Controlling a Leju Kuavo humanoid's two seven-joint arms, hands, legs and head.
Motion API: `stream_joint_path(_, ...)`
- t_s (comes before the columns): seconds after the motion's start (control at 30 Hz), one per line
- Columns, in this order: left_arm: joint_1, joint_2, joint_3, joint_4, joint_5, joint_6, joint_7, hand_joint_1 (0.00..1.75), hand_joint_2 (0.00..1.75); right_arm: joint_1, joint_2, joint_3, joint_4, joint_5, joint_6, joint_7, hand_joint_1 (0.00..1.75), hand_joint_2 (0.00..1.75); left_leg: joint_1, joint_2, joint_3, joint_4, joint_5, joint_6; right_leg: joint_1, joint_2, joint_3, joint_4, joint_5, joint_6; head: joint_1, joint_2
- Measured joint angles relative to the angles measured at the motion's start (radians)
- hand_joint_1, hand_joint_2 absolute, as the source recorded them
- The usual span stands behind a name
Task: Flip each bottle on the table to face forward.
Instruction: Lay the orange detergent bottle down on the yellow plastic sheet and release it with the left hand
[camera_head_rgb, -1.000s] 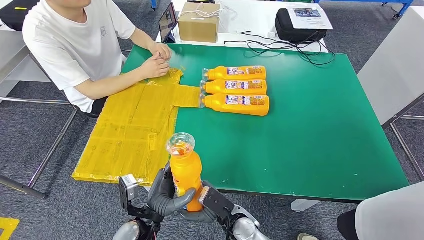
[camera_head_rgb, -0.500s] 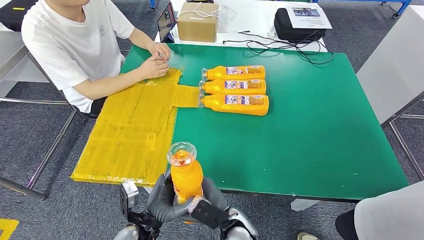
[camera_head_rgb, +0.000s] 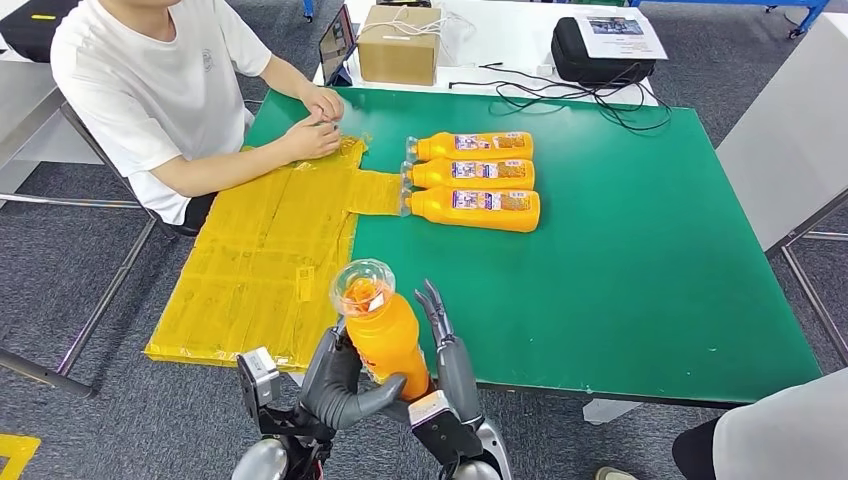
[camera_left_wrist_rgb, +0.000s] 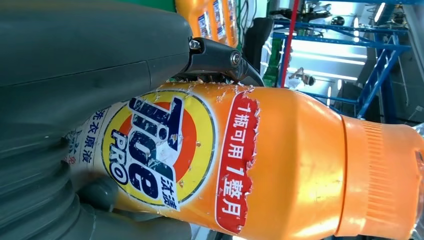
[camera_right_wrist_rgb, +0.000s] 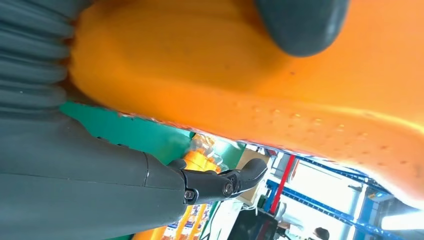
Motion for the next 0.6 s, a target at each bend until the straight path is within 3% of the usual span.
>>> stream_joint_path(0.27, -0.024, -0.008, 0.006, 0.000, -0.029, 0.016, 0.014, 1.75, 1.75, -0.006, 0.011, -0.038, 0.024, -0.018, -0.040, -0.014, 0.00, 0.00, 0.001, 0.000, -0.001, 0.000, 0.000, 0.000, 0.000, 0.000, -0.001, 0.000, -0.001, 0.000, 0.000, 0.000)
stream_joint_path(0.5, -0.059, 0.008, 0.069, 0.029, -0.342, 0.248, 0.059, 1.75, 1.75, -0.042, 0.045, -0.156, 0.068, -0.103, -0.060, -0.068, 0.00, 0.00, 0.000, 0.004, 0.001, 0.000, 0.000, 0.000, 0.001, 0.002, -0.001, 0.000, 0.001, -0.002, -0.001, 0.000)
stream_joint_path(0.6, -0.067, 0.019, 0.115, 0.055, -0.421, 0.299, 0.068, 1.75, 1.75, -0.052, 0.051, -0.180, 0.071, -0.103, -0.060, -0.065, 0.00, 0.00, 0.001, 0.005, 0.000, 0.000, 0.000, 0.000, 0.002, 0.001, -0.002, 0.000, 0.001, -0.003, -0.001, 0.000)
